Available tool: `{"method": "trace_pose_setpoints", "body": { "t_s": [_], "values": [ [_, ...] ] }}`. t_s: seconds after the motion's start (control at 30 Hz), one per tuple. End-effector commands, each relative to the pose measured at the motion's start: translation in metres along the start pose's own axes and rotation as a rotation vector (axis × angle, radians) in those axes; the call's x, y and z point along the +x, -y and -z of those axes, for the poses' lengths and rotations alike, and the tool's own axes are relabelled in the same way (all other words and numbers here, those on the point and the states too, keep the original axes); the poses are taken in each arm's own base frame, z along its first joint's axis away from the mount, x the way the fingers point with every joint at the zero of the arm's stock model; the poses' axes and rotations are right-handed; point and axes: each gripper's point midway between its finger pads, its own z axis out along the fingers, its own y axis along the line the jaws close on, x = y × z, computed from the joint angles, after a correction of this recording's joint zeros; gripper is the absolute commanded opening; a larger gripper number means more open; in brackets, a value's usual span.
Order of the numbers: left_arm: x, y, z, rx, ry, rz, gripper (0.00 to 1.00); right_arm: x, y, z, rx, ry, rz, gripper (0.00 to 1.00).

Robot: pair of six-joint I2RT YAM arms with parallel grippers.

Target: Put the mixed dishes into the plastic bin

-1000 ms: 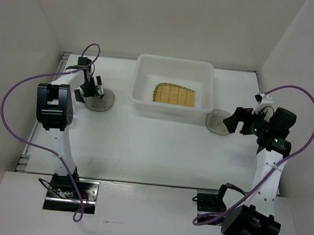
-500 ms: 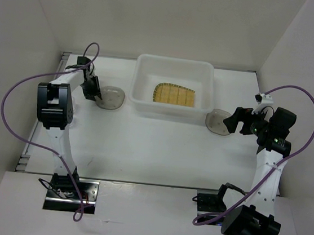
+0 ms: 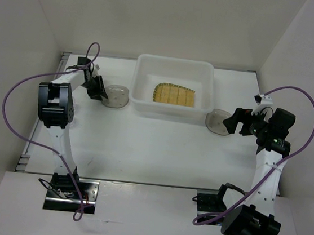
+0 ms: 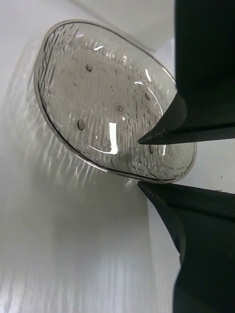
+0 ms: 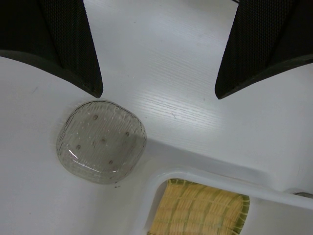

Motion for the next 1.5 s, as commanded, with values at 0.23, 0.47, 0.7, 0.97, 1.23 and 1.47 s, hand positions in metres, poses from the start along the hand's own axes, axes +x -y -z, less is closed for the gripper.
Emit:
{"method": "trace_pose_setpoints", "body": {
  "t_s": [0.23, 0.47, 0.7, 0.97, 1.23, 1.47],
  "values": [
    [0.026, 0.009, -0.028, 0.134, -0.115, -0.007, 0.54, -0.007, 0.003, 0.000, 0.019, 0.029, 0.027, 1.00],
    [0.030, 0.007, -0.033, 0.159, -0.136, 0.001, 0.12, -0.007, 0.003, 0.000, 0.019, 0.029, 0.027, 1.00],
    [0.026, 0.002, -0.028, 0.117, -0.113, 0.003, 0.00, -0.007, 0.003, 0.000, 0.019, 0.029, 0.027, 1.00],
    [-0.002, -0.007, 0.016, -0.025, 0.026, 0.015, 0.00, -0.009, 0.005, -0.001, 0.029, 0.034, 0.032, 1.00],
    [-0.024, -0.007, 0.061, 0.000, 0.151, 0.080, 0.00, -0.007, 0.008, -0.002, 0.036, 0.026, 0.017, 1.00],
    [-0.049, 0.000, 0.116, 0.101, 0.269, 0.156, 0.00, -0.007, 0.010, -0.001, 0.045, 0.028, 0.013, 1.00]
  ]
}}
